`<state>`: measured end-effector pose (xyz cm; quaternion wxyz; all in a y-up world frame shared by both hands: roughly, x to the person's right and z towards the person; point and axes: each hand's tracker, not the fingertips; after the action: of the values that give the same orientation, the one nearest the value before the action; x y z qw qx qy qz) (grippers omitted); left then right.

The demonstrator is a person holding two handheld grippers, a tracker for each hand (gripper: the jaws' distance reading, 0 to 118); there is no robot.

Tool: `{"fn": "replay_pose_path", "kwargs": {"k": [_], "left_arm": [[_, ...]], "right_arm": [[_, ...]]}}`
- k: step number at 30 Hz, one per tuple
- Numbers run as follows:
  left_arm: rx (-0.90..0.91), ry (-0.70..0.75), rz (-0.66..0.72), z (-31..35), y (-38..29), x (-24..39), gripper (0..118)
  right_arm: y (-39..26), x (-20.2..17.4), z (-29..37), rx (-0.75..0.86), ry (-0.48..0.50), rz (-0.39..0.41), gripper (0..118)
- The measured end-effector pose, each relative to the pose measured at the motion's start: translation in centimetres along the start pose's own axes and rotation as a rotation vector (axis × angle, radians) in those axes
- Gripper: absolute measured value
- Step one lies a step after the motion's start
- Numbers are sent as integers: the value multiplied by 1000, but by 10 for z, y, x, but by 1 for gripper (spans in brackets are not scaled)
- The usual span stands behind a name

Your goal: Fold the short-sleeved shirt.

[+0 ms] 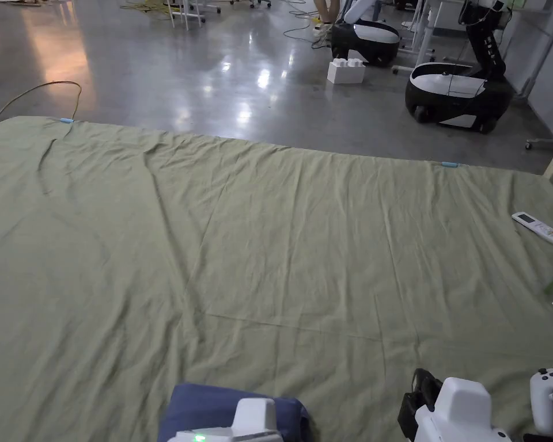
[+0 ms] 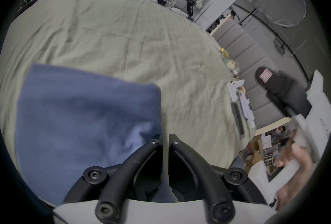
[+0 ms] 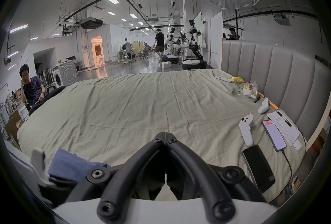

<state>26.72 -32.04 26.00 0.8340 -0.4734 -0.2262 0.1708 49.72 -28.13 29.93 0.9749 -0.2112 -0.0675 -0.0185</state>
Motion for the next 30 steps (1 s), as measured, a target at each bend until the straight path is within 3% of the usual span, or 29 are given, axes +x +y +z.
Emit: {"fn": "replay_pose_path", "kwargs": {"k": [5, 13, 23, 30], "left_arm": [[197, 35, -89, 57, 37, -8, 6], [549, 384, -385, 116, 62, -18, 6], [825, 563, -420, 146, 72, -41, 6], [849, 578, -369, 161, 76, -54, 6]], "right_arm": [[14, -4, 2, 37, 10, 12, 1], [40, -25, 9, 170, 10, 51, 1], [78, -38, 19, 333, -27, 74, 1], [88, -33, 20, 362, -45, 63, 1]]}}
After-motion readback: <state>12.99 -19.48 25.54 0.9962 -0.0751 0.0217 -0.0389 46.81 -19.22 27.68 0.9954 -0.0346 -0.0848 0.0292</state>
